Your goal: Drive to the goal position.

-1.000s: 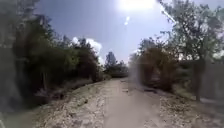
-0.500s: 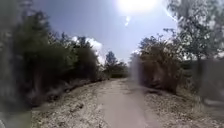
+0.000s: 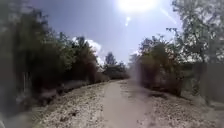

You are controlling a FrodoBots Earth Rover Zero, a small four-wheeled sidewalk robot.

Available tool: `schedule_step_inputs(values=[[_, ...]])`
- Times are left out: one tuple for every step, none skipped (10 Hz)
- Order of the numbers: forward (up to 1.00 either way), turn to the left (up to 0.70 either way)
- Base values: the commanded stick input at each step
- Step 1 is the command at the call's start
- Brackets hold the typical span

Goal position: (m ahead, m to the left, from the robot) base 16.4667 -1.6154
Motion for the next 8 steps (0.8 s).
schedule_step_inputs(values=[[0.60,0.01],[0.60,0.01],[0.60,0.01],[0.60,0.01],[0.60,0.01],[0.60,0.01],[0.60,0.01],[0.60,0.01]])
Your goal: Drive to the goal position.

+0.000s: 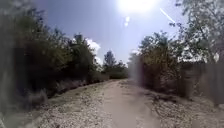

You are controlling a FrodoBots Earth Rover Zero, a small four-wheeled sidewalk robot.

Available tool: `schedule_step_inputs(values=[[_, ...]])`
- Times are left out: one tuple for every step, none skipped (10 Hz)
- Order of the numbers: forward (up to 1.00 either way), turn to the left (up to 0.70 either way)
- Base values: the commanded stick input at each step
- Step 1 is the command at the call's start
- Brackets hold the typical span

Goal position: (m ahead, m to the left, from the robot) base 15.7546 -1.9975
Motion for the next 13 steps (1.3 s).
schedule_step_inputs(values=[[0.60,0.01],[0.60,0.01],[0.60,0.01],[0.60,0.01],[0.60,0.01],[0.60,0.01],[0.60,0.01],[0.60,0.01],[0.60,0.01],[0.60,0.01],[0.60,0.01],[0.60,0.01],[0.60,0.01]])
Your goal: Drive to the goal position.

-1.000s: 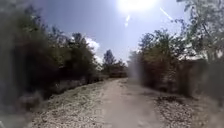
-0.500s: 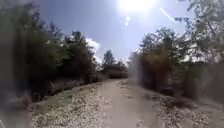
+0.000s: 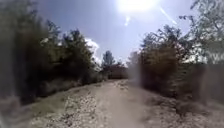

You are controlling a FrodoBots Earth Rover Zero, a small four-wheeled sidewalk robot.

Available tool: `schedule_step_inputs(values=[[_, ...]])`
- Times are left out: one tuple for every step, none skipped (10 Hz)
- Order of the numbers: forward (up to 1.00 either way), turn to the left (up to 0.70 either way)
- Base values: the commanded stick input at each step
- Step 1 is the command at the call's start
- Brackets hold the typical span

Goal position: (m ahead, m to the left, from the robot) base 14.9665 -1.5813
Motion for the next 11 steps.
schedule_step_inputs(values=[[0.60,0.01],[0.60,0.01],[0.60,0.01],[0.60,0.01],[0.60,0.01],[0.60,0.01],[0.60,0.01],[0.60,0.01],[0.60,0.01],[0.60,0.01],[0.60,0.01]])
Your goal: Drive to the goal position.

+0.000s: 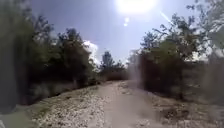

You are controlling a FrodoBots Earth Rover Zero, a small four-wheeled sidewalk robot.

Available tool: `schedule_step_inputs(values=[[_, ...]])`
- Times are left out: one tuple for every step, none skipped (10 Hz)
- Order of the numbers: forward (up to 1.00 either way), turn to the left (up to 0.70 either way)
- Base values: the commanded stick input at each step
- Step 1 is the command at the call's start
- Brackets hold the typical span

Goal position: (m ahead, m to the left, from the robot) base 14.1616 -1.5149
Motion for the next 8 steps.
schedule_step_inputs(values=[[0.60,0.01],[0.60,0.01],[0.60,0.01],[0.60,0.01],[0.60,0.01],[0.60,0.01],[0.60,0.01],[0.60,0.01]])
